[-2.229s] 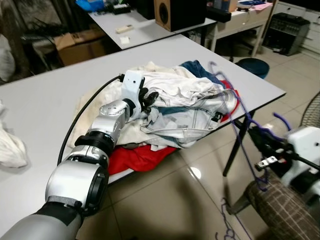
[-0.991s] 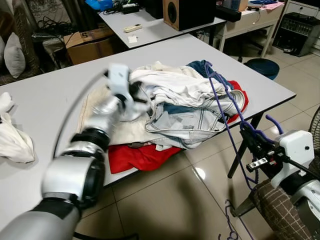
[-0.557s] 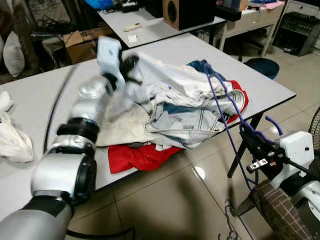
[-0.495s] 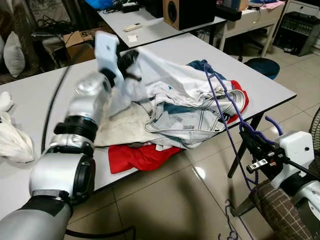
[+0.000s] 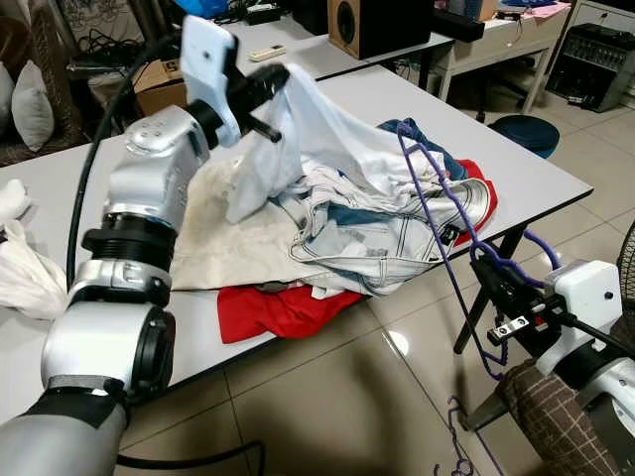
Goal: Hang hanger
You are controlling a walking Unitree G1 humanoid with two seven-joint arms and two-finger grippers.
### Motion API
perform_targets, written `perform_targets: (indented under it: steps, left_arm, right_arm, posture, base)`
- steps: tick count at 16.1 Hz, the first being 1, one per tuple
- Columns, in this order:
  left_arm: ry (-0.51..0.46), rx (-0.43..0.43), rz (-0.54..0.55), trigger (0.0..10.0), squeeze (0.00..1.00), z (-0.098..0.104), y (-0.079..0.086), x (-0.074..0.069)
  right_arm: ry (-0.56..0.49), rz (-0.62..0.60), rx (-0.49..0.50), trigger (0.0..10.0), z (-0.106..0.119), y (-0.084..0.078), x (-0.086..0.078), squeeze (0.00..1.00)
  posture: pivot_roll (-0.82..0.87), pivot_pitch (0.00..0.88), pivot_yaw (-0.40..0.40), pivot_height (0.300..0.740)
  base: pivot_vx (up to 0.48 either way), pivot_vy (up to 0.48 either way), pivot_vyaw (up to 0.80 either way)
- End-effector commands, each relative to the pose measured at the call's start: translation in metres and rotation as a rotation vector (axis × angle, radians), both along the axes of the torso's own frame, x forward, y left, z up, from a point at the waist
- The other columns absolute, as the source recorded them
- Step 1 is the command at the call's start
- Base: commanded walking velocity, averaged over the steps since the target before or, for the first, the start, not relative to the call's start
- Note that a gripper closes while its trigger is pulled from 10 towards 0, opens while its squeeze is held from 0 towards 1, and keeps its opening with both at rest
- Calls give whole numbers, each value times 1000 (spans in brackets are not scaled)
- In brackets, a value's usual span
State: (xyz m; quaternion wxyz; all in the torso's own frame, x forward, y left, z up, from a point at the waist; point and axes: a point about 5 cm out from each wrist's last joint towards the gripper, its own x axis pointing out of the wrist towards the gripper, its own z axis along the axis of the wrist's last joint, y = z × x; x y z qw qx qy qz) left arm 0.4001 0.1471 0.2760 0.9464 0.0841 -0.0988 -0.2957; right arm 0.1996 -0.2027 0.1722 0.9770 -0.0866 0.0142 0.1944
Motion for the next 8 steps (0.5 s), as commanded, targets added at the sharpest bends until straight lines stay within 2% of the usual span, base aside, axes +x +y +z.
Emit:
perform_targets:
  steps: [1,4,5,6,7,8]
  left_arm:
    - [55,79,54,0,0,-23,1,2]
    - [170,150,186,0,0,-59,2,7]
    - [197,178,209,8275,0,-71,0,7]
    - [205,159,189,10000,0,-72,-3,6]
    - [202,126,139,10000,0,-70,-7,5]
    - [196,103,91,10000,1000,-66,-7,3]
  right_arm:
    - [-20,26,11,10000,3,5,2,0]
    - [-18,32,11,10000,2,5,1,0]
    - [-16,30,6,10000,2,4,-1,0]
    - [-15,29,4,10000,2,4,-2,0]
    - [-15,27,2,10000,2,3,-3,0]
    - [-14,22,2,10000,2,3,-4,0]
  posture:
    - [-110,0,115,740]
    - [-119,0,121,740]
    - [-128,0,127,740]
    - [-131,0,129,740]
    - [-133,0,131,740]
    - [-134,0,130,740]
  base:
    - [0,0,0]
    - [0,0,0]
    - [0,0,0]
    - [0,0,0]
    - [0,0,0]
    - [0,0,0]
